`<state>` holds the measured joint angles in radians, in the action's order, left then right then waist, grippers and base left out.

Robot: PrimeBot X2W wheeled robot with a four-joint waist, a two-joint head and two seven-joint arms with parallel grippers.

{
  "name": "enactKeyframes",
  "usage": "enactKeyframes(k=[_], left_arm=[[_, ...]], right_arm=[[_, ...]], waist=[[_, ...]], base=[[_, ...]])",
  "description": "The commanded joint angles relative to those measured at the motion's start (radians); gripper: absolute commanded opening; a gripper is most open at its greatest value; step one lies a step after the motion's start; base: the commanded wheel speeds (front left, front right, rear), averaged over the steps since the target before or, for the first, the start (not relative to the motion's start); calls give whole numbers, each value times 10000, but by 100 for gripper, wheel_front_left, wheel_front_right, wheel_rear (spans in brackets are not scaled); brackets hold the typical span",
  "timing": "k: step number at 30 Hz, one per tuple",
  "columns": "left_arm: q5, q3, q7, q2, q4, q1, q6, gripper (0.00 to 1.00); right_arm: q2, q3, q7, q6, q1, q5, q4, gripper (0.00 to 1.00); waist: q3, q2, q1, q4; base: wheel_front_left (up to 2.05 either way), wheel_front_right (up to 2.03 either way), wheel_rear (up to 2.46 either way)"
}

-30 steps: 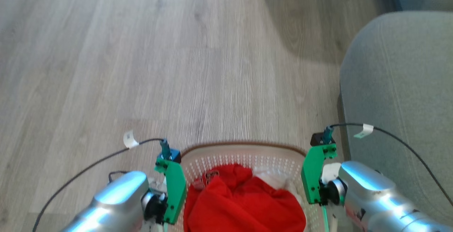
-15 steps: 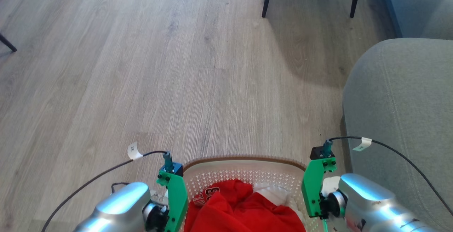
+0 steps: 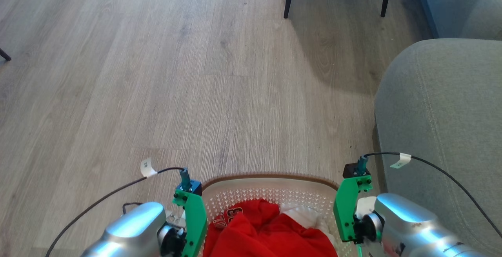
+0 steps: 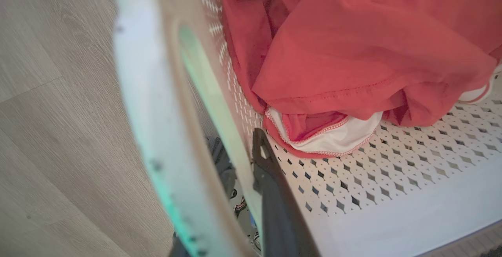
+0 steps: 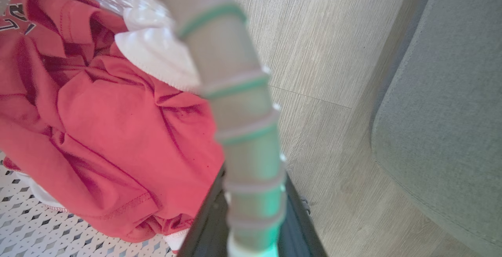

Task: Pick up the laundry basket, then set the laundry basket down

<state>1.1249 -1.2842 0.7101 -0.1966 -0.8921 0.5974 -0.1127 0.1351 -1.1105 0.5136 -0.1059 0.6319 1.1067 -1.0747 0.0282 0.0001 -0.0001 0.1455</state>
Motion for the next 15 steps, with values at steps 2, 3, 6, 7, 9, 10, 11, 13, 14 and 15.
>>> enactKeyframes(k=[2, 3, 6, 7, 9, 10, 11, 13, 14, 15], left_arm=[[-130, 40, -63, 278, 417, 524, -180, 0], [-128, 40, -65, 284, 406, 535, -180, 0], [-137, 40, -57, 280, 380, 573, -180, 0], [-141, 40, -53, 279, 372, 585, -180, 0], [-136, 40, -48, 279, 353, 596, -180, 0], [-133, 40, -48, 278, 343, 601, -180, 0], [-135, 40, -49, 276, 335, 604, -180, 0], [-129, 40, -46, 276, 319, 605, -180, 0], [-120, 40, -46, 275, 307, 604, -180, 0], [-111, 40, -48, 273, 295, 601, -180, 0]], right_arm=[[-332, -196, -186, -248, 641, -6, 509, 0], [-333, -215, -207, -248, 660, 26, 500, 0], [-339, -276, -249, -248, 695, 125, 470, 0], [-341, -300, -259, -248, 706, 157, 463, 0], [-341, -345, -288, -248, 722, 218, 447, 0], [-340, -372, -298, -248, 729, 245, 437, 0], [-339, -400, -307, -248, 737, 268, 425, 0], [-334, -454, -318, -248, 762, 312, 399, 0], [-335, -480, -320, -248, 775, 334, 386, 0], [-337, -509, -322, -248, 784, 356, 376, 0]], waist=[[-8, -1, 1, 3], [-15, -1, 1, 5], [-21, -1, 1, 12], [-24, -1, 1, 15], [-19, -1, 1, 21], [-16, -1, 1, 24], [-13, -1, 1, 27], [-4, -1, 1, 27], [-2, -1, 1, 24], [4, -1, 1, 21]], base=[[0, 0, 0], [0, 0, 0], [0, 0, 0], [0, 0, 0], [0, 0, 0], [0, 0, 0], [0, 0, 0], [0, 0, 0], [0, 0, 0], [0, 0, 0]])
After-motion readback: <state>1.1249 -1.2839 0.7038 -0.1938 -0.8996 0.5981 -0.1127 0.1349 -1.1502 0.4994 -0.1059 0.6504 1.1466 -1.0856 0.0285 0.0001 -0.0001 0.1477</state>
